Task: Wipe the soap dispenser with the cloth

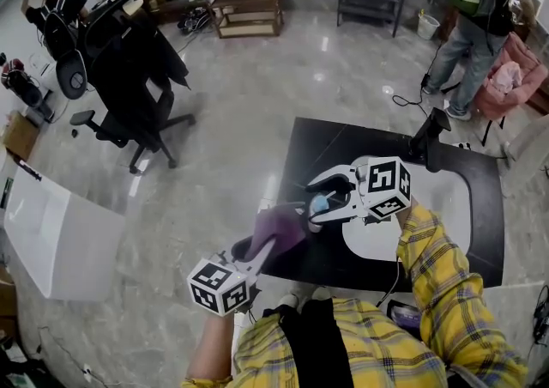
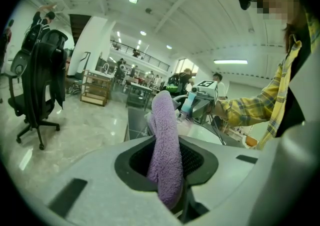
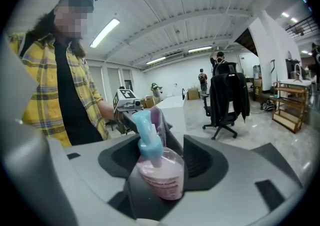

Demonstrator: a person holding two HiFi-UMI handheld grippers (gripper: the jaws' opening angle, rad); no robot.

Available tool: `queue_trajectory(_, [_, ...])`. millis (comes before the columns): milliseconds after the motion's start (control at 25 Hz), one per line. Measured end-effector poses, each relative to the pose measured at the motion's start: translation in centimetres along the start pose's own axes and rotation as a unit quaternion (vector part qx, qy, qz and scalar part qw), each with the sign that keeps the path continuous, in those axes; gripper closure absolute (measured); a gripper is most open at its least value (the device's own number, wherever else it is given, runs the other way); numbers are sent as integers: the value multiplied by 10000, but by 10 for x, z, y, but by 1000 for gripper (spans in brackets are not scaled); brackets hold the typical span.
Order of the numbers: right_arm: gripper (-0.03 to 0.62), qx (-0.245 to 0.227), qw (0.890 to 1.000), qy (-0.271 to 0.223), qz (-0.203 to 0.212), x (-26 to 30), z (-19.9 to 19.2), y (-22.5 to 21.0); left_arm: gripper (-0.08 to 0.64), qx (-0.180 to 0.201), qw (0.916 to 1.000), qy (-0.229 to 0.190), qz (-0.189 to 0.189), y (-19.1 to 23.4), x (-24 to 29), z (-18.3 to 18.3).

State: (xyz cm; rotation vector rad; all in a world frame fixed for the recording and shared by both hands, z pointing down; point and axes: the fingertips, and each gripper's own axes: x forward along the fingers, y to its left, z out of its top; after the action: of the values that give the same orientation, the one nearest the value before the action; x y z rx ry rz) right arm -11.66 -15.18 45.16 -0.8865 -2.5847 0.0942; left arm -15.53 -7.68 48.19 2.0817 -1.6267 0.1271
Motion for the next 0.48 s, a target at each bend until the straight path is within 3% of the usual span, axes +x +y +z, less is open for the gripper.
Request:
queue_trajectory(120, [362, 88, 10000, -8, 34, 1, 1, 2, 485, -28, 10000, 21, -45, 0, 1, -2])
queue_trajectory(320, [463, 62, 9980, -17, -631, -4, 10, -4, 485, -27, 10000, 15, -85, 1, 1, -1])
queue_trajectory(480, [466, -224, 9946, 98, -1013, 0, 10, 4, 485, -63, 9999, -1, -134, 1, 2, -1])
